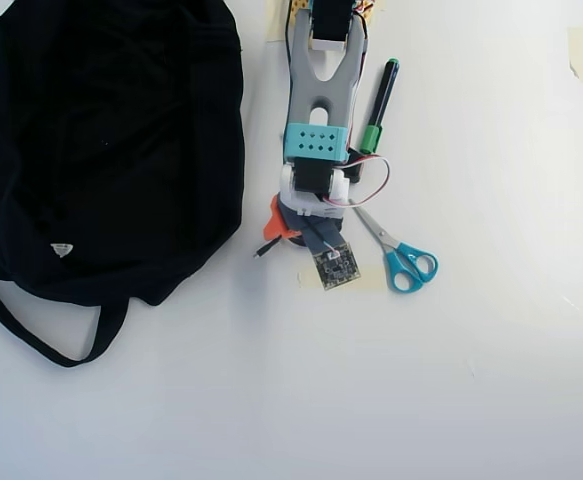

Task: Put the cable into the black bag

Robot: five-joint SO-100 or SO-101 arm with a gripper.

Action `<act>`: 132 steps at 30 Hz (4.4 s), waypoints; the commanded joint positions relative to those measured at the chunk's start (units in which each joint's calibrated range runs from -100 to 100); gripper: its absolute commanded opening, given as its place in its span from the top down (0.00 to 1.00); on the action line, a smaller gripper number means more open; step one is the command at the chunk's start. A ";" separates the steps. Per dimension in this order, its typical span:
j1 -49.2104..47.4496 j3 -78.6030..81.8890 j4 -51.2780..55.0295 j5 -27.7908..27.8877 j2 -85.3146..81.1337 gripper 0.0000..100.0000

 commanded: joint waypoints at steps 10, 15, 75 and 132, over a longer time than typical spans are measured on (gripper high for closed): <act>-0.16 -0.73 -0.85 0.30 0.11 0.73; -0.38 -0.82 -0.85 0.36 0.03 0.86; -7.26 -14.57 13.79 -14.96 -17.32 0.98; 52.95 3.58 -27.81 -18.78 -17.65 0.98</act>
